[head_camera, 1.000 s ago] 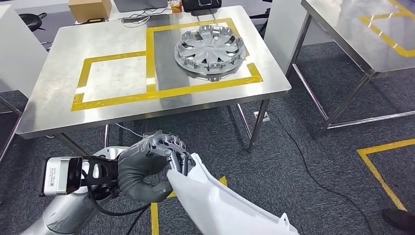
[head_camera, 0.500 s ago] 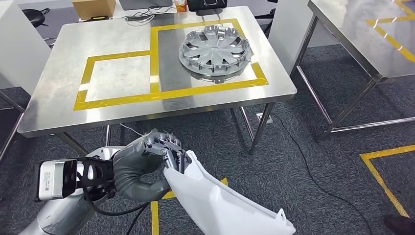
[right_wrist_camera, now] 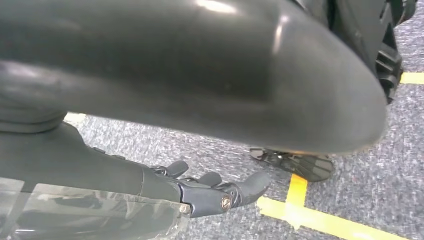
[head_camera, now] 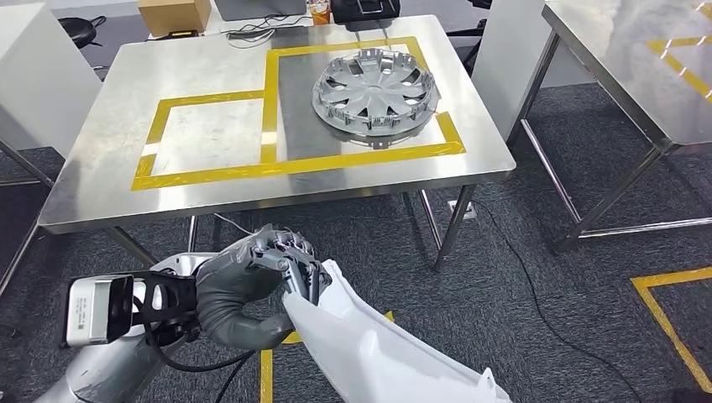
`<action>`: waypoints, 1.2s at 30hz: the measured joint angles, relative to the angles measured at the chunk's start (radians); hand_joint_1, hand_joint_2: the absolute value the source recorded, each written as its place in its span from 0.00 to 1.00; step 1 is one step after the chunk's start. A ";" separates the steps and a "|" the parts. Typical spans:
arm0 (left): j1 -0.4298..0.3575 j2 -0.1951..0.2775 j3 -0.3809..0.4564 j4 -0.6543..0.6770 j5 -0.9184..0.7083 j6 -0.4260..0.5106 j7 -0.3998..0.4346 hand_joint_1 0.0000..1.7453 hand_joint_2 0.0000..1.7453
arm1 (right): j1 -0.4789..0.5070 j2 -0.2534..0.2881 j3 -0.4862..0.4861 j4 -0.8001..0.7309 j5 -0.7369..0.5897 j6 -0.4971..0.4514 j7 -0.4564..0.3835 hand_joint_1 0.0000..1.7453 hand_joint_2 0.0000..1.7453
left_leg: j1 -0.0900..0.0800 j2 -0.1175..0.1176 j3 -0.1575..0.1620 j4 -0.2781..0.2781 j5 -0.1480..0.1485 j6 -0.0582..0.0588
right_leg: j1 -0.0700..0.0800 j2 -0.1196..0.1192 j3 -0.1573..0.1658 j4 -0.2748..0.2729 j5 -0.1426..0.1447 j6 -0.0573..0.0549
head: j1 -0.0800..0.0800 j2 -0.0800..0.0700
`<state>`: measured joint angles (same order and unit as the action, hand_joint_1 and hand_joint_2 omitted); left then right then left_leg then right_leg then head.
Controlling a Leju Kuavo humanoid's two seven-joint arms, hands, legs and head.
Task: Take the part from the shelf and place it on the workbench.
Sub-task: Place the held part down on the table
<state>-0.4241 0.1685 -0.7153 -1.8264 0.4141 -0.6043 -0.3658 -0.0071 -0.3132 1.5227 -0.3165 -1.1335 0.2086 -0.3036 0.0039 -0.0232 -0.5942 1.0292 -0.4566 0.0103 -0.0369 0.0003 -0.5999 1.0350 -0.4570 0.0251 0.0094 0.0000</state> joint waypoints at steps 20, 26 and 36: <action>-0.012 -0.010 -0.002 -0.004 0.002 -0.008 0.005 0.95 1.00 | 0.006 -0.004 0.002 -0.009 -0.027 0.004 0.059 0.00 0.00 | -0.027 0.039 -0.003 -0.045 0.050 0.064 | 0.020 -0.008 -0.071 0.210 -0.120 -0.011 | 0.002 0.000; -0.007 -0.010 -0.005 -0.004 0.002 -0.009 0.006 0.95 1.00 | 0.009 -0.007 0.002 -0.009 -0.033 -0.006 0.062 0.00 0.00 | -0.020 0.012 -0.004 -0.017 0.027 0.038 | -0.002 -0.004 -0.023 0.034 -0.009 0.043 | 0.004 0.000; -0.007 -0.009 -0.004 -0.003 0.003 -0.009 0.007 0.95 1.00 | 0.009 -0.003 0.002 -0.008 -0.040 -0.011 0.062 0.00 0.00 | -0.002 0.016 -0.143 0.269 -0.109 -0.006 | 0.000 -0.001 0.007 -0.002 -0.002 -0.016 | -0.002 0.000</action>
<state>-0.4309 0.1594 -0.7196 -1.8297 0.4170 -0.6133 -0.3586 0.0023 -0.3162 1.5247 -0.3246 -1.1734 0.1980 -0.2415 0.0017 -0.0067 -0.7377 1.2981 -0.5657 0.0045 -0.0372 -0.0003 -0.5934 1.0328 -0.4593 0.0093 0.0075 0.0000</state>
